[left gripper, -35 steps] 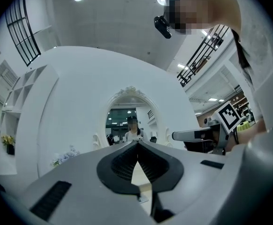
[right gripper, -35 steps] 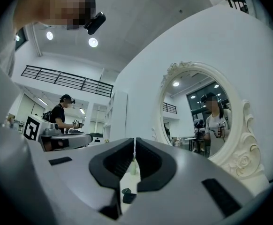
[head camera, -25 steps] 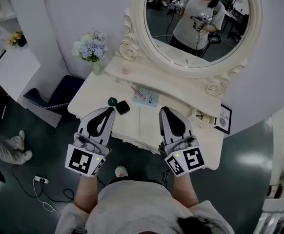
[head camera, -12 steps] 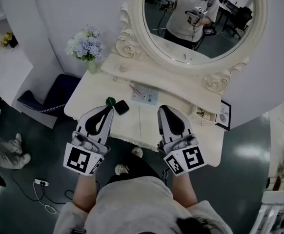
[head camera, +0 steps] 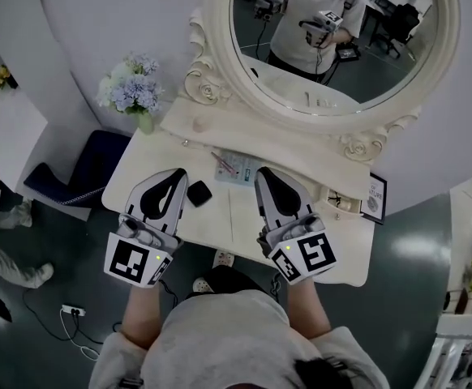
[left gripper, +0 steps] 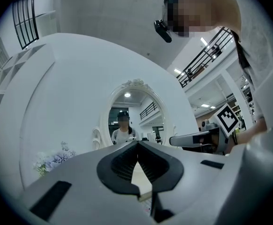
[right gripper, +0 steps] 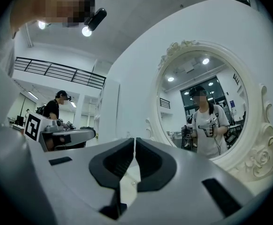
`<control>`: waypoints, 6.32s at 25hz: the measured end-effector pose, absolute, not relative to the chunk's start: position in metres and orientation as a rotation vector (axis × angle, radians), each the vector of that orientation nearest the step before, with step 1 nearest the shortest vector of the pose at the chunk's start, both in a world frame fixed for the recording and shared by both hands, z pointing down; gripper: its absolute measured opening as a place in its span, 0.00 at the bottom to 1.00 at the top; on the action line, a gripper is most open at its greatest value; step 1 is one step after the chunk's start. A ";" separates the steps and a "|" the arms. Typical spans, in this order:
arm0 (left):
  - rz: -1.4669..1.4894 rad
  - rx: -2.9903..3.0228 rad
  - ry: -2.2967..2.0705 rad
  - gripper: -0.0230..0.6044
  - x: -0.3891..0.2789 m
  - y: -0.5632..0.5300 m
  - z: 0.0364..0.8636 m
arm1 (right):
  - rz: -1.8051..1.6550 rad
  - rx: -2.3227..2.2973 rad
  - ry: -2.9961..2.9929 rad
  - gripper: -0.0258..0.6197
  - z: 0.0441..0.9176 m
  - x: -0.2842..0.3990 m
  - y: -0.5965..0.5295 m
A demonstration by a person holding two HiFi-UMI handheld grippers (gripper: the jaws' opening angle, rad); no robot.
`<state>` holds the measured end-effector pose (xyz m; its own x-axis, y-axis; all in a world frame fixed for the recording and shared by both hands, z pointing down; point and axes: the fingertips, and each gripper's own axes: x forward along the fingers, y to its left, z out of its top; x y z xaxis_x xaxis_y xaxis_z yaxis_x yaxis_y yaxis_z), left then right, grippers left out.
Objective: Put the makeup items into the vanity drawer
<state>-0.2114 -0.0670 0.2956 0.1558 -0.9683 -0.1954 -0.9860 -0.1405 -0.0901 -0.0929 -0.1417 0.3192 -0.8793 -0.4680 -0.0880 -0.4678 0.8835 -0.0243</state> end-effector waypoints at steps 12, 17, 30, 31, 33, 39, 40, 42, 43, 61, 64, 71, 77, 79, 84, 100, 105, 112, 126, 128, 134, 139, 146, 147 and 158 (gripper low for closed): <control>0.110 -2.256 1.948 0.06 -0.238 -0.115 0.314 | -0.073 -0.751 3.153 0.08 0.370 -0.142 -0.203; 0.099 -2.266 1.985 0.06 -0.252 -0.128 0.327 | -0.105 -0.723 3.302 0.08 0.415 -0.164 -0.215; 0.063 -2.243 2.105 0.06 -0.275 -0.136 0.353 | -0.424 -0.691 3.586 0.08 0.540 -0.185 -0.231; 0.058 -2.240 2.114 0.06 -0.277 -0.136 0.354 | -0.448 -0.692 3.605 0.08 0.548 -0.186 -0.233; 0.049 -2.233 2.132 0.06 -0.279 -0.136 0.357 | -0.469 -0.696 3.647 0.08 0.565 -0.188 -0.236; 0.025 -2.212 2.180 0.06 -0.289 -0.136 0.365 | -0.520 -0.734 3.730 0.08 0.604 -0.193 -0.249; 0.022 -2.209 2.186 0.06 -0.290 -0.135 0.366 | -0.535 -0.731 3.741 0.09 0.609 -0.194 -0.251; 0.016 -2.202 2.197 0.06 -0.292 -0.135 0.367 | -0.554 -0.716 3.762 0.16 0.618 -0.196 -0.252; 0.013 -2.198 2.203 0.06 -0.294 -0.134 0.368 | -0.552 -0.711 3.776 0.20 0.622 -0.197 -0.252; -0.019 -2.169 2.254 0.06 -0.303 -0.125 0.373 | -0.380 -0.682 3.945 0.13 0.655 -0.197 -0.256; -0.018 -2.169 2.246 0.06 -0.303 -0.124 0.371 | -0.383 -0.652 3.926 0.13 0.649 -0.196 -0.250; -0.007 -2.194 2.203 0.06 -0.295 -0.124 0.365 | -0.435 -0.652 3.764 0.13 0.609 -0.192 -0.235; 0.007 -2.219 2.152 0.06 -0.285 -0.125 0.359 | -0.485 -0.689 3.552 0.13 0.561 -0.182 -0.228; 0.014 -2.229 2.135 0.06 -0.280 -0.125 0.357 | -0.482 -0.692 3.493 0.13 0.545 -0.178 -0.226; 0.029 -2.260 2.084 0.06 -0.266 -0.126 0.352 | -0.455 -0.725 3.367 0.13 0.510 -0.161 -0.222; 0.062 -2.387 1.871 0.06 -0.199 -0.127 0.341 | -0.399 -0.983 3.070 0.13 0.450 -0.069 -0.217; 0.067 -2.423 1.812 0.06 -0.179 -0.122 0.339 | -0.373 -1.081 2.996 0.13 0.438 -0.035 -0.212; 0.073 -2.473 1.730 0.06 -0.149 -0.114 0.336 | -0.351 -1.221 2.907 0.13 0.428 0.014 -0.205; 0.086 -2.597 1.537 0.06 -0.085 -0.119 0.338 | -0.288 -1.524 2.804 0.13 0.432 0.115 -0.196; 0.090 -2.609 1.517 0.06 -0.080 -0.122 0.338 | -0.270 -1.570 2.806 0.13 0.434 0.129 -0.200; 0.089 -2.623 1.494 0.06 -0.076 -0.131 0.339 | -0.191 -1.723 2.891 0.13 0.454 0.163 -0.220; 0.089 -2.633 1.488 0.06 -0.079 -0.140 0.343 | -0.051 -1.807 3.082 0.13 0.477 0.178 -0.240; 0.085 -2.640 1.497 0.06 -0.086 -0.152 0.346 | 0.183 -1.807 3.376 0.13 0.500 0.180 -0.261; 0.085 -2.640 1.500 0.06 -0.088 -0.154 0.346 | 0.224 -1.804 3.422 0.13 0.505 0.180 -0.263; 0.076 -2.641 1.533 0.06 -0.104 -0.169 0.354 | 0.634 -1.745 3.859 0.13 0.554 0.203 -0.278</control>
